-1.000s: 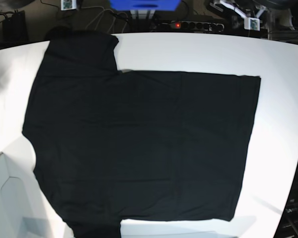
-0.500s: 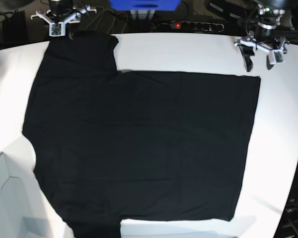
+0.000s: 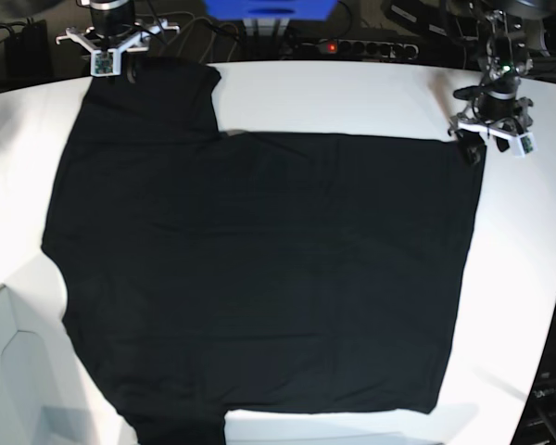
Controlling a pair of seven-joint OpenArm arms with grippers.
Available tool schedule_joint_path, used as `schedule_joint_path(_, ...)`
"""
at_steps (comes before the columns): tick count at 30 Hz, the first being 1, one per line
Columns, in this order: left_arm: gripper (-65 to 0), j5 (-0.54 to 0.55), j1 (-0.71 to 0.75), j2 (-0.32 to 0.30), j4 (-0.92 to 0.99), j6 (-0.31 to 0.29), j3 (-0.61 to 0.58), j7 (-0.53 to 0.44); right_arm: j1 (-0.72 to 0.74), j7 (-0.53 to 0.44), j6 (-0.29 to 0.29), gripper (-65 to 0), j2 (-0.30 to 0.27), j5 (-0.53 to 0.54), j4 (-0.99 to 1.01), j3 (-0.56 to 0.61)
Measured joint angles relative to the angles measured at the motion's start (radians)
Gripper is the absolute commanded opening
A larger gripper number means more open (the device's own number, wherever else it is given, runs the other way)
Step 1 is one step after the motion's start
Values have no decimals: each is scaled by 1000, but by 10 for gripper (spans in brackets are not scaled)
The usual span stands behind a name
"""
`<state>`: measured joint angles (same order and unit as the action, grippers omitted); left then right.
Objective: Fold the T-shirt properly
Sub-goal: 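Lower both grippers to the shoulder corners of the black T-shirt, then close both grippers on the shirt's shoulder corners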
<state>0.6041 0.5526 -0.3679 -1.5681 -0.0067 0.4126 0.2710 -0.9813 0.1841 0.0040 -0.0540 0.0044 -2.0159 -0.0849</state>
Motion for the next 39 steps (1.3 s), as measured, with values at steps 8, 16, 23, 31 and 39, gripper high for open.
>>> schedule_joint_path(8, -218, -11, -55, -1, 57, 4, -53, 8, 2, 0, 0, -383, -1, 0, 0, 0)
schedule_joint_path(16, -432, -15, -51, -3, 56, 4, -92, -13, 3, 0, 0, -382, -1, 0, 0, 0)
schedule_joint_path(23, -631, -3, -42, 0, 56, 3, -89, -13, 2, 0, 0, -373, 2, 0, 0, -63)
schedule_joint_path(31, -650, 0, -18, 0, 48, 2, -87, -22, 58, -4, 0, -281, 2, 0, 7, -156)
schedule_joint_path(39, -650, 3, -2, -1, 48, -5, -87, -35, 174, 102, 1, -281, 2, 2, 87, -159)
